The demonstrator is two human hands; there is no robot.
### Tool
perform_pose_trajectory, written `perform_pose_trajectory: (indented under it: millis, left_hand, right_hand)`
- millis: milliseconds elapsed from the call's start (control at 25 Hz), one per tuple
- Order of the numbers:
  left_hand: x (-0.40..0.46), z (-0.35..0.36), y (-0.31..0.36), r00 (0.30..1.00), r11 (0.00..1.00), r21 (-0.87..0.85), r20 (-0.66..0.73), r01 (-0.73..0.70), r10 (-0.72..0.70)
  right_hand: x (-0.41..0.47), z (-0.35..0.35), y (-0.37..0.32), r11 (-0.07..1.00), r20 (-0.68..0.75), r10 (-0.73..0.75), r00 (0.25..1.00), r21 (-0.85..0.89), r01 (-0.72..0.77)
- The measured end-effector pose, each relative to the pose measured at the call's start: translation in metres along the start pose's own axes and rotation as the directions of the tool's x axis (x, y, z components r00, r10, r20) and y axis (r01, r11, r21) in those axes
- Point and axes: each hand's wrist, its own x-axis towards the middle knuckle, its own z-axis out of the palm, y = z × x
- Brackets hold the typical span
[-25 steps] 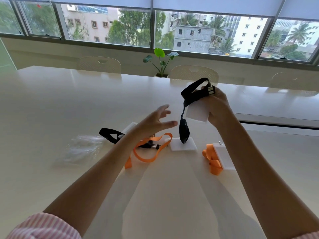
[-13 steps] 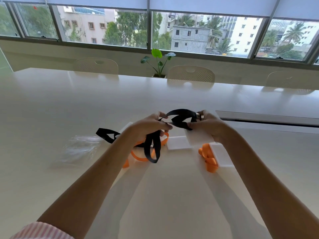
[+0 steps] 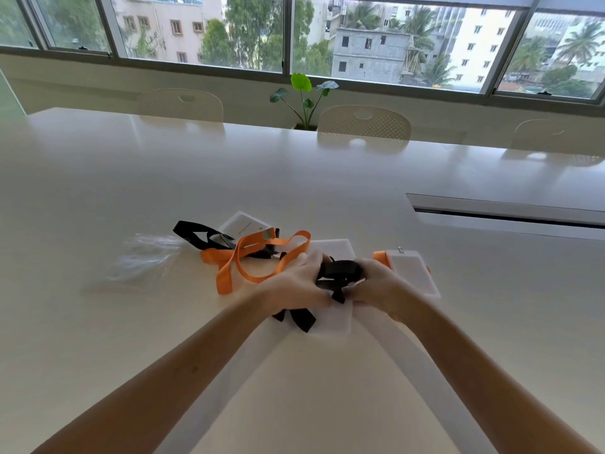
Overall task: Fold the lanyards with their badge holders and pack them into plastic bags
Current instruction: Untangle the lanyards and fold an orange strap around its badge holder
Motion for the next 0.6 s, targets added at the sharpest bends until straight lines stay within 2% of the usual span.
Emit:
perform_pose_trajectory:
  millis: [120, 200, 240, 280, 320, 400, 440, 480, 600]
  left_hand:
    - [-0.013, 0.009, -0.009, 0.992, 0.963, 0.246, 0.082, -0.109, 0.091]
    - [-0.024, 0.016, -0.013, 0.983, 0.931, 0.328, 0.142, -0.158, 0.117]
    - [-0.028, 0.018, -0.013, 0.984, 0.926, 0.338, 0.112, -0.169, 0.139]
    - [-0.031, 0.020, -0.013, 0.984, 0.926, 0.335, 0.024, -0.176, 0.178]
    - [-0.033, 0.021, -0.013, 0.968, 0.926, 0.335, -0.114, -0.176, 0.226]
    - [-0.033, 0.025, -0.011, 0.876, 0.923, 0.360, -0.391, -0.135, 0.281]
    - [-0.031, 0.028, -0.010, 0.843, 0.924, 0.367, -0.460, -0.103, 0.277]
    - [-0.030, 0.033, -0.011, 0.839, 0.923, 0.377, -0.474, -0.080, 0.267]
    - [-0.026, 0.055, -0.015, 0.909, 0.905, 0.425, -0.367, -0.026, 0.198]
  right_hand:
    - [-0.005, -0.012, 0.003, 0.920, 0.013, -0.075, 0.997, -0.385, 0.074]
    - [-0.010, -0.021, 0.004, 0.857, 0.045, -0.121, 0.992, -0.499, 0.128]
    - [-0.012, -0.025, 0.004, 0.824, 0.036, -0.162, 0.986, -0.544, 0.156]
    - [-0.013, -0.027, 0.004, 0.793, -0.003, -0.221, 0.975, -0.582, 0.178]
    - [-0.014, -0.028, 0.004, 0.769, -0.057, -0.299, 0.953, -0.606, 0.205]
    - [-0.014, -0.022, 0.006, 0.744, -0.123, -0.460, 0.879, -0.593, 0.306]
    - [-0.013, -0.016, 0.008, 0.738, -0.113, -0.516, 0.849, -0.561, 0.374]
    - [-0.011, -0.008, 0.013, 0.729, -0.070, -0.551, 0.832, -0.526, 0.438]
    - [-0.010, 0.011, 0.039, 0.685, 0.083, -0.578, 0.812, -0.491, 0.538]
